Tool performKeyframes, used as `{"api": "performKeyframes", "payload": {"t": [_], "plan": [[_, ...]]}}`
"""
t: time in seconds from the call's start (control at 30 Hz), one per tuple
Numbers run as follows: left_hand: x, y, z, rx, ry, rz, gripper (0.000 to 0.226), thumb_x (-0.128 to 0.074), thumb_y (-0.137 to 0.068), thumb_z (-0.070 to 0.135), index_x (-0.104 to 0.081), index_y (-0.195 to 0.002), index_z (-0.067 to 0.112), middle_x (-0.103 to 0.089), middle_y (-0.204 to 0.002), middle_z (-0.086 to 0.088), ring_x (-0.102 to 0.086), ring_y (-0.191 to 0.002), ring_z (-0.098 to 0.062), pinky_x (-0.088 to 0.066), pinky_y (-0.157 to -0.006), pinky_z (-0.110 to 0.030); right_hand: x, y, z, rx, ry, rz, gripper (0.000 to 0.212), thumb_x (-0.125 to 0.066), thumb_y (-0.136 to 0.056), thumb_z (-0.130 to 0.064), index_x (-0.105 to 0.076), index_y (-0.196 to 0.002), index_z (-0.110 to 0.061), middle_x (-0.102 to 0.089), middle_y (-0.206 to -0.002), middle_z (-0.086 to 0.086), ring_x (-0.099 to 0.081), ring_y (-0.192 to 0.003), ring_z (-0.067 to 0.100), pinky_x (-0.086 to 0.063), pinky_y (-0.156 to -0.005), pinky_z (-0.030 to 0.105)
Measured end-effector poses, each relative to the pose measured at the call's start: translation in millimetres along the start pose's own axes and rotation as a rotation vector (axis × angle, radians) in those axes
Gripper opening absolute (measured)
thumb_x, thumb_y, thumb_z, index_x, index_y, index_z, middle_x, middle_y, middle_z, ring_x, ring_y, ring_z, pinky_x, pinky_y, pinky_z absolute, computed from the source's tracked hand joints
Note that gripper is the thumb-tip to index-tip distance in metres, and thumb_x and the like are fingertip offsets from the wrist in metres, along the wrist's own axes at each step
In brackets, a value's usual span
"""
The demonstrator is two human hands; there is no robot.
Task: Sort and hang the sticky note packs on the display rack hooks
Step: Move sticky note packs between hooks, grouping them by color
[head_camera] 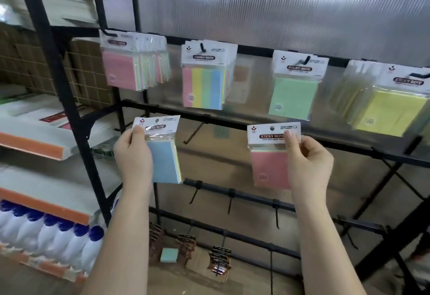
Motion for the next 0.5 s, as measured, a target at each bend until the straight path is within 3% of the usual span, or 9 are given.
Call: {"api": "performKeyframes", "payload": {"t": [0.13, 0.23, 0.33, 0.5], "plan": [[23, -42, 7, -0.162, -0.306, -0.037, 0.032, -0.038, -0.101, 0.028, -0.052, -0.076, 0.014, -0.049, -0.069, 0.012, -0.045, -0.061, -0.002, -0.034, -0.052, -0.016, -46, 20, -10, -0.014, -0.023, -0.012, 0.025, -0.062, -0.091, -0.032, -0.065, -0.069, -0.021, -0.062, -0.064, -0.009, -0.048, -0.052, -0.004, -0.034, -0.048, 0.01], [43, -84, 10, -0.236, -0.408, -0.073, 0.033, -0.036, -0.101, 0.031, -0.052, -0.08, 0.011, -0.049, -0.069, 0.01, -0.047, -0.063, -0.009, -0.032, -0.053, -0.025, -90, 39, -20, -0.038, -0.048, -0.008, 0.022, -0.062, -0.091, -0.03, -0.066, -0.071, -0.021, -0.062, -0.065, -0.011, -0.049, -0.052, -0.006, -0.036, -0.048, 0.008], [65, -122, 14, -0.313, -0.448, -0.098, 0.037, -0.036, -0.1, 0.031, -0.053, -0.079, 0.007, -0.049, -0.068, 0.006, -0.047, -0.066, -0.016, -0.032, -0.056, -0.031, -132, 57, -31, -0.066, -0.056, -0.008, 0.019, -0.063, -0.09, -0.028, -0.064, -0.071, -0.024, -0.066, -0.07, -0.01, -0.056, -0.061, 0.002, -0.045, -0.058, 0.02], [99, -165, 14, -0.333, -0.425, -0.156, 0.037, -0.037, -0.1, 0.036, -0.051, -0.077, 0.011, -0.054, -0.072, 0.003, -0.051, -0.069, -0.013, -0.04, -0.061, -0.029, -191, 81, -54, -0.037, -0.05, -0.036, 0.017, -0.067, -0.088, -0.018, -0.064, -0.08, -0.032, -0.068, -0.076, -0.017, -0.061, -0.066, -0.01, -0.045, -0.057, 0.006]]}}
Point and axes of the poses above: each hand's wrist, its own y-axis away from the middle knuckle, its own x-axis out of the back of the hand, z = x × y, the point moved 4 cm from there along -y, towards the middle knuckle
